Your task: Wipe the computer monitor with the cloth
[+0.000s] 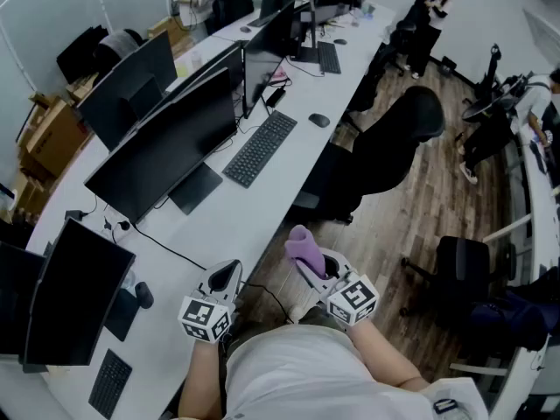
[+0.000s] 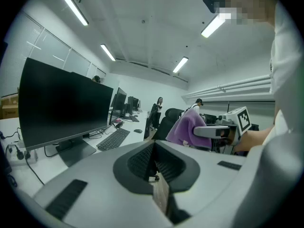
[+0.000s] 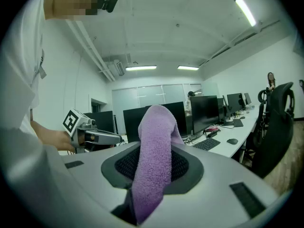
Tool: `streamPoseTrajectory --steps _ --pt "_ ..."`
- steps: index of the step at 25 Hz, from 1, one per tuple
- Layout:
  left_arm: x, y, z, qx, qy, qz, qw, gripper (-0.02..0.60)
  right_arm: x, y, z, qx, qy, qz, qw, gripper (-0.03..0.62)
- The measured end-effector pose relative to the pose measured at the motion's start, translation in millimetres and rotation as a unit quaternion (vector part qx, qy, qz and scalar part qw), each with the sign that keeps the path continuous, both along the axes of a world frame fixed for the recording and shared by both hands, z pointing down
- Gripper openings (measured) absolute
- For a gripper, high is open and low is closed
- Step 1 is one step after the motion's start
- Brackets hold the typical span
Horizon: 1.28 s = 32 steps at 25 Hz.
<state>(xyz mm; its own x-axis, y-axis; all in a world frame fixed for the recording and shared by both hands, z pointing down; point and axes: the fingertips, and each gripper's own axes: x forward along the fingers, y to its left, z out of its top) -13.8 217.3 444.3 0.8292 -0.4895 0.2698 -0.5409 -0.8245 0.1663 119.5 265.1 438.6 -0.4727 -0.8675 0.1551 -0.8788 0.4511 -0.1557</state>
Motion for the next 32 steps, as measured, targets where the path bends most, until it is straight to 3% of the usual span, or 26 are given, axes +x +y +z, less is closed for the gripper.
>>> streamPoseTrajectory --steps 9,16,24,32 --pt "62 10 6 -0.006 -0.016 -0.002 0.9998 0.003 50 8 3 0.003 -0.023 -0.019 1.0 0.118" --pt "78 2 19 -0.022 -0.039 -0.001 0.999 0.003 73 -3 19 -0.006 -0.053 -0.013 0.999 0.12" --pt "93 -62 29 -0.031 -0.018 -0.007 0.9993 0.003 91 -63 35 -0.036 -0.076 -0.013 0.996 0.118" --pt "88 -153 38 -0.043 0.008 -0.033 0.9985 0.003 83 -160 30 -0.048 -0.038 -0.054 0.997 0.118"
